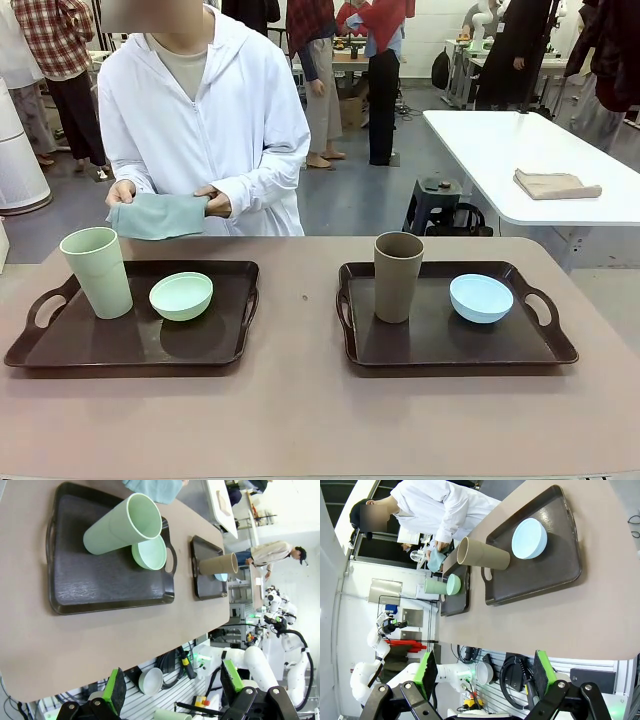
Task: Set up a tray with a mat and arrange the tableware.
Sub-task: Pick up the Picnic Bowl and Reusable plastic cup from the Handle tray in front of the human's position and hold them in the air.
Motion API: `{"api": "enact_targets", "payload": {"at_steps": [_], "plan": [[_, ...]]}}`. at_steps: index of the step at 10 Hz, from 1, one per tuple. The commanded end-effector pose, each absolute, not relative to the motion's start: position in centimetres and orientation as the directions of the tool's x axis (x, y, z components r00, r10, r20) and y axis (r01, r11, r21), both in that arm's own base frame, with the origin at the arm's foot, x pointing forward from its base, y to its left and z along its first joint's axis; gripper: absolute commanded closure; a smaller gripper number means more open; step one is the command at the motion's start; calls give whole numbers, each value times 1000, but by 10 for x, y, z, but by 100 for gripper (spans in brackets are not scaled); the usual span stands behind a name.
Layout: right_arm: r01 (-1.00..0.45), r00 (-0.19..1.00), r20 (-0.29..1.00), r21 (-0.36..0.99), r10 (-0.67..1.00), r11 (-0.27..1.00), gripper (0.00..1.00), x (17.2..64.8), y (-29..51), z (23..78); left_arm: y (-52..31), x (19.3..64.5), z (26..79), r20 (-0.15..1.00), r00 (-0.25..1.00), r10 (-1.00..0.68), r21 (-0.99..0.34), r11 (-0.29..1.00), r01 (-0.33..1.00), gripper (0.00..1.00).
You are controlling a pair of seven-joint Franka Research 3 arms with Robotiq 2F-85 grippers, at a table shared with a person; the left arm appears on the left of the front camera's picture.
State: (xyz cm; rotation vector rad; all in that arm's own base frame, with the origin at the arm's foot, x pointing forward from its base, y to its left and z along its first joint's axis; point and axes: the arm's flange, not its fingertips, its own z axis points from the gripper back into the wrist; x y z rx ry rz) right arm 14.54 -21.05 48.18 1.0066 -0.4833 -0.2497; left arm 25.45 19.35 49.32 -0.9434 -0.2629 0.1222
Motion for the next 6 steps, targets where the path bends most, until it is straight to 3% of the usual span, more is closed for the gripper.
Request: {"api": "enact_targets", "payload": {"at_steps": [1,6], "plan": [[-44,864,288,860,-413,508,0,147,-213,484,195,255,494,186,959,215,-821,570,31,0],[-44,864,288,860,-413,508,0,147,-213,484,195,255,494,186,959,215,-821,570,31,0]]}}
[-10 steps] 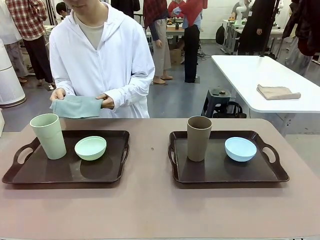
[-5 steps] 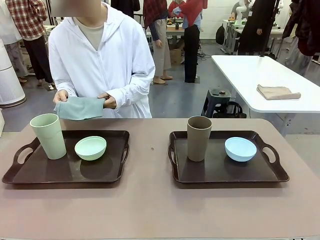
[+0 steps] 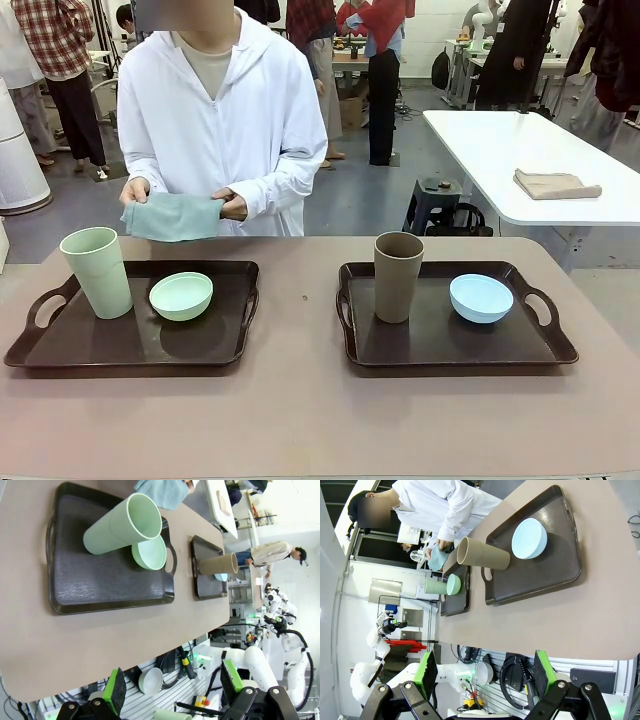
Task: Set up a tray with a mat and arrange the tableware.
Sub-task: Pick up the Picnic Bowl and Reusable plastic cup from the Handle tray in front of the human's position and hold them in the air.
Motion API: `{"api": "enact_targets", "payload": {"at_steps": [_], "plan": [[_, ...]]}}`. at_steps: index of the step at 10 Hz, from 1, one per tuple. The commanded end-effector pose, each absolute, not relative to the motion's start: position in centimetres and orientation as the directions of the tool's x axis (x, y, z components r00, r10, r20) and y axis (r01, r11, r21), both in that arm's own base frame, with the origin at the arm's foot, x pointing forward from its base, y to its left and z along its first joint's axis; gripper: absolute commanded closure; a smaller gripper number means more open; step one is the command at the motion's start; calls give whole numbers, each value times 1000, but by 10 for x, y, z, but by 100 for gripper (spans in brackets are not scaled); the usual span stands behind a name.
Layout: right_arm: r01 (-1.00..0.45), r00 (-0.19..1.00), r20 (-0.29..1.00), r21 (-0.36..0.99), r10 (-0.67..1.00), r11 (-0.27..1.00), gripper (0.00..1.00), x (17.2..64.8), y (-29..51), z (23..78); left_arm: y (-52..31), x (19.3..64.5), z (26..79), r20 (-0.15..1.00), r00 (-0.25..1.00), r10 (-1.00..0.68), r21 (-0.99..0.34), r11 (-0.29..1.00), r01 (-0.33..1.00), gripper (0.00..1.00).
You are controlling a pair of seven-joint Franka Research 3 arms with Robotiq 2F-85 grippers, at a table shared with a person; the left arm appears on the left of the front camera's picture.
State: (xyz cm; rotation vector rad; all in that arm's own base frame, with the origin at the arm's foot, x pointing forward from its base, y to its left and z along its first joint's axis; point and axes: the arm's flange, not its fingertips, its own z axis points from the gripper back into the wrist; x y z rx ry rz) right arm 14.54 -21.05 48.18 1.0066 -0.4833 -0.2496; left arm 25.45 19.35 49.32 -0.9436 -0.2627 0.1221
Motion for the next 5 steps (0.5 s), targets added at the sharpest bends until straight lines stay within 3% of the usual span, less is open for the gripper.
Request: {"api": "enact_targets", "payload": {"at_steps": [1,4,5], "plan": [[-44,864,288,860,-413,508,0,147,-213,484,195,255,494,186,959,215,-821,570,31,0],[-19,867,272,855,-416,518,0,145,-210,482,193,254,493,169,961,217,-812,583,11,0],[-33,884,281,835,-373,550,0,162,-197,497,191,266,502,266,944,193,-749,658,77,0]]}}
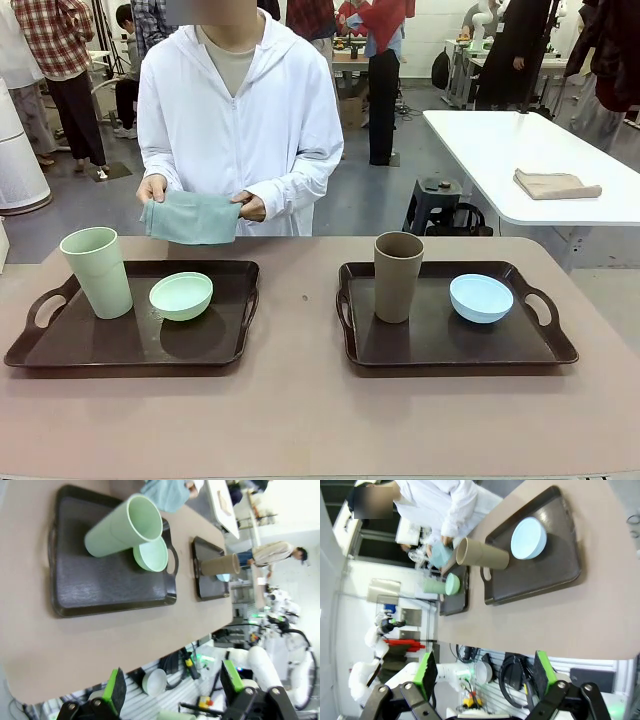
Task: Set up a tray with a mat and arrange the tableware.
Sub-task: Pick up the Picnic Bowl and Reusable plastic cup from the Handle tray in front of the human's position and hold them in the air.
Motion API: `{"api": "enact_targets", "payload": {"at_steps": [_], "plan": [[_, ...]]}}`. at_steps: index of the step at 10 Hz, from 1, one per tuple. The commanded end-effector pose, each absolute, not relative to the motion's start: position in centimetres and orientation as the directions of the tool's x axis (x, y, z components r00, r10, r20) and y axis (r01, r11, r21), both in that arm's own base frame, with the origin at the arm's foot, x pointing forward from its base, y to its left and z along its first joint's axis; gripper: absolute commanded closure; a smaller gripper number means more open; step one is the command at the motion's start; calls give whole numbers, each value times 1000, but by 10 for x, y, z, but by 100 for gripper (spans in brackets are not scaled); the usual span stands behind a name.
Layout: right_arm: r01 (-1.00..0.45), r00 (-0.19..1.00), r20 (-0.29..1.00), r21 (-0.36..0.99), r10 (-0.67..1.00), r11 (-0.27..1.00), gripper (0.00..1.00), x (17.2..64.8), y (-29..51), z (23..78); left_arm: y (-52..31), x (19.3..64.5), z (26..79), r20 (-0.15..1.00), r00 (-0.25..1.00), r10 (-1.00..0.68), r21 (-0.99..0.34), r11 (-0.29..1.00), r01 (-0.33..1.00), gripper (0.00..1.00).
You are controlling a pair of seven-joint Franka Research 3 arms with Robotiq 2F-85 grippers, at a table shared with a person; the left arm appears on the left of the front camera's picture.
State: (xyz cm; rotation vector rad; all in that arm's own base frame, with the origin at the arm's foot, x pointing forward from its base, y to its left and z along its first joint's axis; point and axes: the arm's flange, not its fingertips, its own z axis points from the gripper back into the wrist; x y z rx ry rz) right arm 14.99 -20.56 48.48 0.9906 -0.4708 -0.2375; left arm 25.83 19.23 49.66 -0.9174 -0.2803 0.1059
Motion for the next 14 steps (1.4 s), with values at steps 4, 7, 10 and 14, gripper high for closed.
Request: {"api": "enact_targets", "payload": {"at_steps": [4,7,10,14], "plan": [[-75,930,305,701,-204,709,0,231,-92,592,174,314,577,510,845,-160,-478,764,433,0],[-73,952,280,592,-120,802,0,277,1,644,141,314,616,534,701,-474,-332,645,689,0],[-11,969,224,476,-108,879,0,338,90,654,97,325,638,532,617,-580,-266,577,772,0],[1,967,227,463,-120,886,0,354,119,638,78,325,641,517,607,-604,-265,561,784,0]]}}
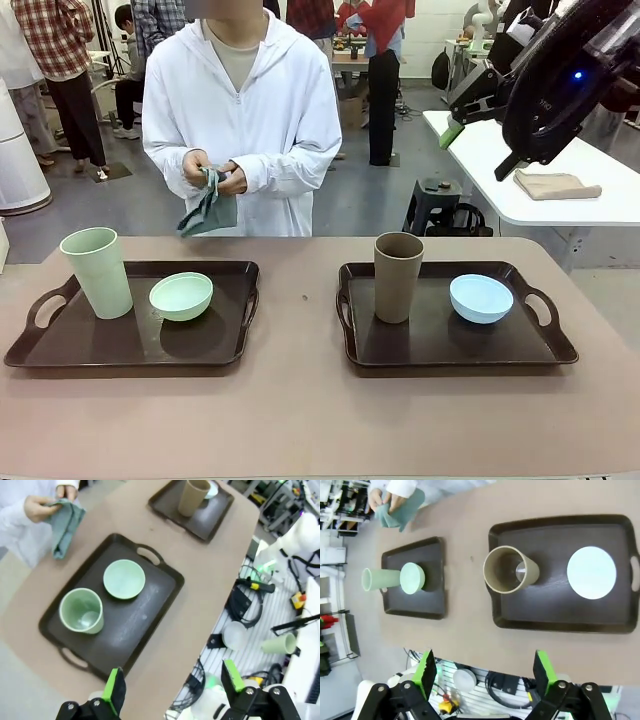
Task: Set up a tray with a mat and arrange the tableware.
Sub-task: Pick up the Picnic Bowl and Reusable plastic cup from the Handle tray in front of the human's position and hold them in the air.
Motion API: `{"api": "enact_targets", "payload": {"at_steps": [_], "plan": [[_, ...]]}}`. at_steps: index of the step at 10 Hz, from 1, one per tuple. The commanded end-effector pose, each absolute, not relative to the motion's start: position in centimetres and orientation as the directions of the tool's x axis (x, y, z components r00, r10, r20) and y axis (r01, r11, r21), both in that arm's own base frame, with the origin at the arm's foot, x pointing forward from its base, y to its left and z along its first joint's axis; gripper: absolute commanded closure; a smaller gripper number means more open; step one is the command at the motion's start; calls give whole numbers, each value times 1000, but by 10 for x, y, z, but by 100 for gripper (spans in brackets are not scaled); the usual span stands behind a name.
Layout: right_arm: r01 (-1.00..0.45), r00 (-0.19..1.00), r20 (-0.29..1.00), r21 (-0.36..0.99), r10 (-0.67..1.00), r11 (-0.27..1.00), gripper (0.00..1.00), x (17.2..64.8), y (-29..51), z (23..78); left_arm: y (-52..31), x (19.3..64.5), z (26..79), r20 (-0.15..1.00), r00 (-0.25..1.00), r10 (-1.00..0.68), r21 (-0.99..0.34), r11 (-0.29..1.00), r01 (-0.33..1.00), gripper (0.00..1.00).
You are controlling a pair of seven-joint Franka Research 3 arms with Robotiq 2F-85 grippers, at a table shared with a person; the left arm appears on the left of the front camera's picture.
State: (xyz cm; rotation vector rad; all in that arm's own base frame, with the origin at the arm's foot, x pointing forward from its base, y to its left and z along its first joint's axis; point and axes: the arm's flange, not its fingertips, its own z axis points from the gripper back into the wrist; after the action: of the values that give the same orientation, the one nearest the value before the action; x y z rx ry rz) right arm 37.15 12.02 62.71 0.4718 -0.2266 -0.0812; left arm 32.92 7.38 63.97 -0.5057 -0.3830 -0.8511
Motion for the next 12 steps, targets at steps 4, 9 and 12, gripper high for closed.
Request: {"api": "enact_targets", "payload": {"at_steps": [4,9,12], "plan": [[-4,969,220,468,-112,884,0,362,120,638,77,328,640,515,606,-607,-268,558,786,0],[-92,989,137,333,48,938,0,419,240,619,83,422,612,563,204,-801,-53,211,976,0],[-131,990,81,304,112,944,0,457,303,602,127,451,592,670,131,-730,-72,112,991,0]]}}
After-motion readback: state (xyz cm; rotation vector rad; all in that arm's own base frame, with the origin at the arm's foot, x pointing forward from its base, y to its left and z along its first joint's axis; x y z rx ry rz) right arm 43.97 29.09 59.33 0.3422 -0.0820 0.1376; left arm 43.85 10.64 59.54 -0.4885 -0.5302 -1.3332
